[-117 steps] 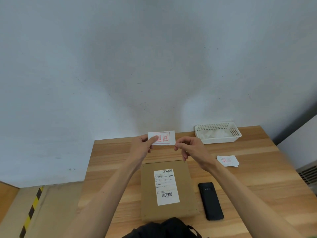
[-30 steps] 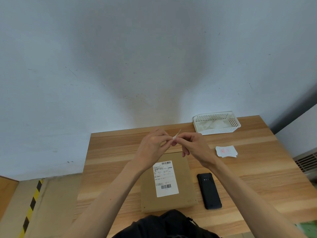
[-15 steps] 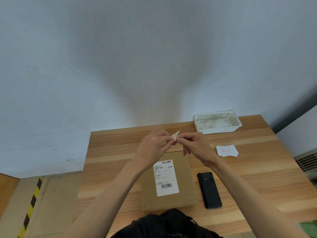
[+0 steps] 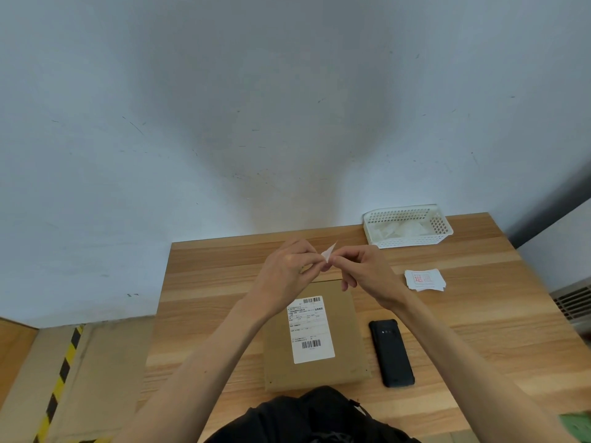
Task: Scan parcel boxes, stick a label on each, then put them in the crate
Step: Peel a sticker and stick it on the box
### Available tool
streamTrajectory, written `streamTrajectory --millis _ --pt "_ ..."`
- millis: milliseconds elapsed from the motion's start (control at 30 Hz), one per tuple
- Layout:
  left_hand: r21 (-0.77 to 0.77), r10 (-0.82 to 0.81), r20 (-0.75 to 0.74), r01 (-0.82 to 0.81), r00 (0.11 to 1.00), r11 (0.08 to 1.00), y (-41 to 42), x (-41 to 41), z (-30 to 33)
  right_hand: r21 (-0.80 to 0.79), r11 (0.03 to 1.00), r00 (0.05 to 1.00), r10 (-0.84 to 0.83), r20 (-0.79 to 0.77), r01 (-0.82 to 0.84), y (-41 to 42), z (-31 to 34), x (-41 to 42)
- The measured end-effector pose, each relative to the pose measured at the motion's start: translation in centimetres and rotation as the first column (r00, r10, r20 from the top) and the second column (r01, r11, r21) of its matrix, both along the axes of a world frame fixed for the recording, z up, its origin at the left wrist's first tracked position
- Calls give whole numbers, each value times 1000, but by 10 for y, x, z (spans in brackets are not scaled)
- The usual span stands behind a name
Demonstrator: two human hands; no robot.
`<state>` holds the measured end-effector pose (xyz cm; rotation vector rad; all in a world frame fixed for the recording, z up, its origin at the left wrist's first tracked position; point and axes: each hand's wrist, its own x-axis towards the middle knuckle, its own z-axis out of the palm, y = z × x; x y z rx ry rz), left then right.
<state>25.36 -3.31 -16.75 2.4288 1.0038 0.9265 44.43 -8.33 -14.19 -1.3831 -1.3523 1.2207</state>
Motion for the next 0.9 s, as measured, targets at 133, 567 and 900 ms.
streamTrajectory --millis 133,567,900 --pt "8 -3 -14 3 1000 1000 1 0 0 -7 1000 1000 14 1 -14 0 -2 1" --pt "-29 -23 -22 23 999 999 1 0 1 -12 999 999 41 30 -40 -3 5 3" --pt "-22 -33 -33 32 999 999 0 -2 2 -32 999 998 37 56 -35 -3 6 2"
